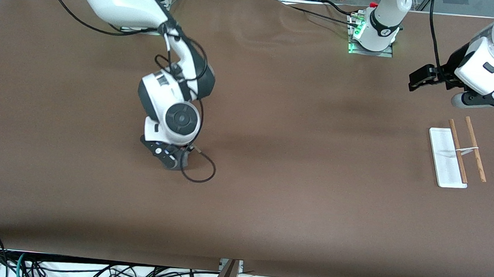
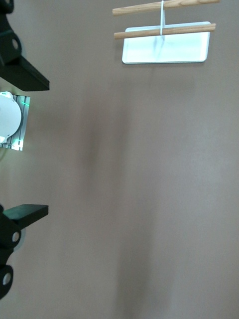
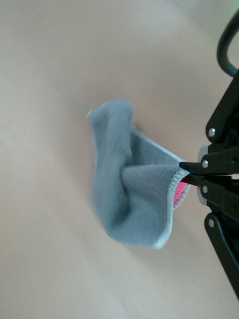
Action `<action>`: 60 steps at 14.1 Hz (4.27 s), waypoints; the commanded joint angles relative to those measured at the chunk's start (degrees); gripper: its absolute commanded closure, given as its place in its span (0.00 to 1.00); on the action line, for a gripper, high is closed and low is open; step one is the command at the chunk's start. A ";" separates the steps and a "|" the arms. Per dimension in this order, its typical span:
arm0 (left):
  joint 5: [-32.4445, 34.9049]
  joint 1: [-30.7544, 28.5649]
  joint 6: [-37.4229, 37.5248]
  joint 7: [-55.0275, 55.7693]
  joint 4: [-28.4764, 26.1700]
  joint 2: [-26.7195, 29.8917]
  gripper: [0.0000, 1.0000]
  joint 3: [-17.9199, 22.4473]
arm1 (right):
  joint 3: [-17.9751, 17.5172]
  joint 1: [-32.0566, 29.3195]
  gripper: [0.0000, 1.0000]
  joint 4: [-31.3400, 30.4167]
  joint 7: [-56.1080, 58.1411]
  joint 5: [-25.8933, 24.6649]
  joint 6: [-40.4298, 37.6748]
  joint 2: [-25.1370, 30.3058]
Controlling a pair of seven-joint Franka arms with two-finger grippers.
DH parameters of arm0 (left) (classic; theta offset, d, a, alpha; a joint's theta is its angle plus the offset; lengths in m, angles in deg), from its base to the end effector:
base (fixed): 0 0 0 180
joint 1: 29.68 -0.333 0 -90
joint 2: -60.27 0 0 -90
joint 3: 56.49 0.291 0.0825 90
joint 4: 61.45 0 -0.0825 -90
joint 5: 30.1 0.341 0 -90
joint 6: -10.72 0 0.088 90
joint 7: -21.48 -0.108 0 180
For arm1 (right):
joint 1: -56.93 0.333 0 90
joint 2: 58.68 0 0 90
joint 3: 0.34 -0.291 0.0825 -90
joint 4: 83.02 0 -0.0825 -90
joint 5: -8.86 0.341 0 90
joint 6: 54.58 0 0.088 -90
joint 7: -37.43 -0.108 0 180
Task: Pass towel and hang on rack
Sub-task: 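Lift the towel with the right gripper and carry it toward the middle, then hold the towel up with the right gripper while the left gripper approaches, then grasp the hanging towel with the left gripper beside the right gripper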
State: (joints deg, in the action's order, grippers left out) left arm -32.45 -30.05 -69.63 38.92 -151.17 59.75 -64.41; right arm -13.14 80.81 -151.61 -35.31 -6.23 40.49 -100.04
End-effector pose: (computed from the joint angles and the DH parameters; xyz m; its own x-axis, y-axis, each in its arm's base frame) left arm 0.4897 -0.0696 0.5830 0.9701 0.1667 -0.1763 0.1673 -0.9858 -0.0111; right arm 0.5661 0.3430 0.3387 0.8212 -0.5700 0.0255 -0.5559 -0.7892 0.2609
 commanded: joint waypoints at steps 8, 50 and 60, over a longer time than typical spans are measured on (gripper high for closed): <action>-0.72 -1.29 -4.21 -0.39 -5.03 2.89 0.00 -0.08 | -20.50 -1.20 1.00 8.20 -1.00 1.72 -0.42 5.41; -37.19 -1.65 -36.29 -79.12 -32.53 -5.29 0.00 -1.39 | -23.16 6.71 1.00 9.79 -6.19 1.20 26.83 6.38; -41.23 -1.21 -36.55 -96.79 -34.20 -3.79 0.00 -6.93 | -23.07 6.71 1.00 9.70 -6.11 1.11 26.83 6.38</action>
State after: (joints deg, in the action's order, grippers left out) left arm -71.72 -30.94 -105.29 -52.72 -183.27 54.54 -71.16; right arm -35.78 87.58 -142.01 -40.60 -5.07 66.64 -93.60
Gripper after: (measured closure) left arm 0.000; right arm 0.982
